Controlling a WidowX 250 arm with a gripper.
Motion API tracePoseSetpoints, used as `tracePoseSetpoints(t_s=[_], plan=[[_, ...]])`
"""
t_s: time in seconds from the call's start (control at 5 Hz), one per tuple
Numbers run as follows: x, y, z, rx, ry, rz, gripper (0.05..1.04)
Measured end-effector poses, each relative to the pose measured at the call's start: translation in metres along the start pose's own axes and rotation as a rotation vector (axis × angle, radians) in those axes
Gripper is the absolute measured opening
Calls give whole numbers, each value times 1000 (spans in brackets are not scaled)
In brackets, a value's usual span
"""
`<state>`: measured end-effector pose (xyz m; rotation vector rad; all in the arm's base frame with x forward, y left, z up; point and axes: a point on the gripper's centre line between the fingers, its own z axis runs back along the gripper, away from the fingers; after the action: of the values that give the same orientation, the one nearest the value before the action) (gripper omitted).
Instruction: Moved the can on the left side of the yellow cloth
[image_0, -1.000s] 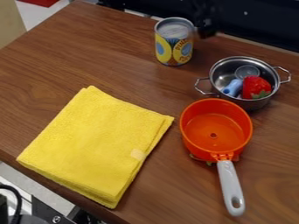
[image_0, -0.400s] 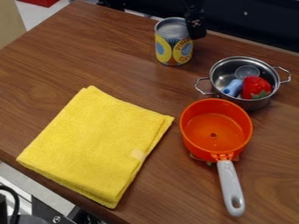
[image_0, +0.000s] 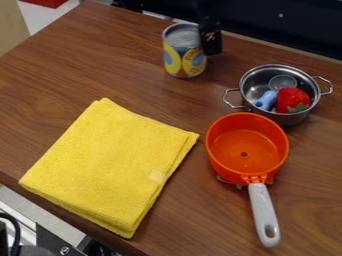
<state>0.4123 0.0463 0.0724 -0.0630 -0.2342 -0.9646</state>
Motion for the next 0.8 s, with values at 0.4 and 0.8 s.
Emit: tracePoseSetpoints(t_s=[0.4, 0.8], plan=[[-33, 0, 5, -1, 34, -52, 986], [-78, 4, 19, 64, 99, 17, 987]])
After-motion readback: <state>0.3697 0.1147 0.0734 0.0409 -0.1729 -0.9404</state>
